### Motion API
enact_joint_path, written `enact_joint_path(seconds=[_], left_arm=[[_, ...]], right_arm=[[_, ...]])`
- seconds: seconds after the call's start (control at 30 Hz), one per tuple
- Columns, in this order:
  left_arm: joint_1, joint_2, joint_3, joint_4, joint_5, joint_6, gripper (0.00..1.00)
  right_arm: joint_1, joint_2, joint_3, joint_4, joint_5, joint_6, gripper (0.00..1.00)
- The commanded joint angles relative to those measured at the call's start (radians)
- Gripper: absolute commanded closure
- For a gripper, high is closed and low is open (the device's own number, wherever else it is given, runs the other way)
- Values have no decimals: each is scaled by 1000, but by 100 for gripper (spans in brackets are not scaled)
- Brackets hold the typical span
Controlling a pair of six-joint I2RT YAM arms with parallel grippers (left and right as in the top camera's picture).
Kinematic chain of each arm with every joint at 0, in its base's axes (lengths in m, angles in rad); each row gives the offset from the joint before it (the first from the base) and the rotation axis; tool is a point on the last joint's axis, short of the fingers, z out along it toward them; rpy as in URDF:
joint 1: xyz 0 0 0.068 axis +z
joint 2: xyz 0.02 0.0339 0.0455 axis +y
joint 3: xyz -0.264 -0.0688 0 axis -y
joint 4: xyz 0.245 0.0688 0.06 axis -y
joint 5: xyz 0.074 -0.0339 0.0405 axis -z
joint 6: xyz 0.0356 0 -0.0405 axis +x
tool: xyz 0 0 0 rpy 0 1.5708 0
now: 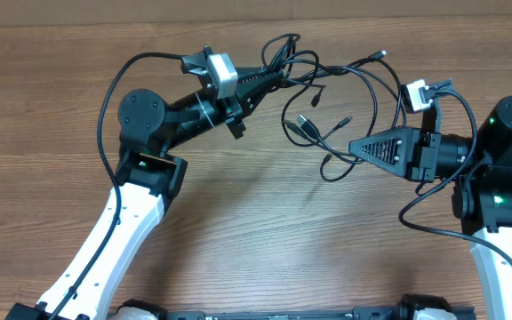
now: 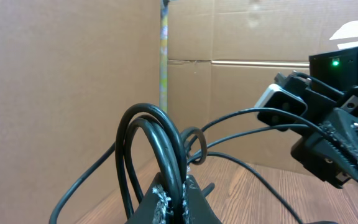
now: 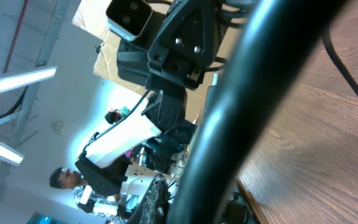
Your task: Untangle cables
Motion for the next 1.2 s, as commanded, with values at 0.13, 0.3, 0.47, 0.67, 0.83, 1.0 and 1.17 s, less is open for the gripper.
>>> enact_joint_path(seconds=[0.13, 0.3, 0.47, 0.67, 0.83, 1.0, 1.17], left_arm=[[37, -5, 15, 4, -32, -11, 96], [56, -5, 15, 3, -28, -37, 96], [61, -5, 15, -39, -28, -48, 96], [61, -5, 15, -102, -28, -48, 96], [58, -5, 15, -157, 7, -61, 96], [27, -5, 15, -183, 122, -147, 96], [-32, -5, 15, -187, 145, -207, 96]], right_arm=[[4, 0, 13, 5, -40, -8, 95], [4, 0, 13, 6, -29, -8, 0], [4, 0, 13, 6, 12, -8, 0], [4, 0, 13, 5, 77, -8, 0], [4, 0, 13, 5, 151, -11, 0], [4, 0, 13, 2, 237, -16, 0], [4, 0, 13, -3, 263, -65, 0]])
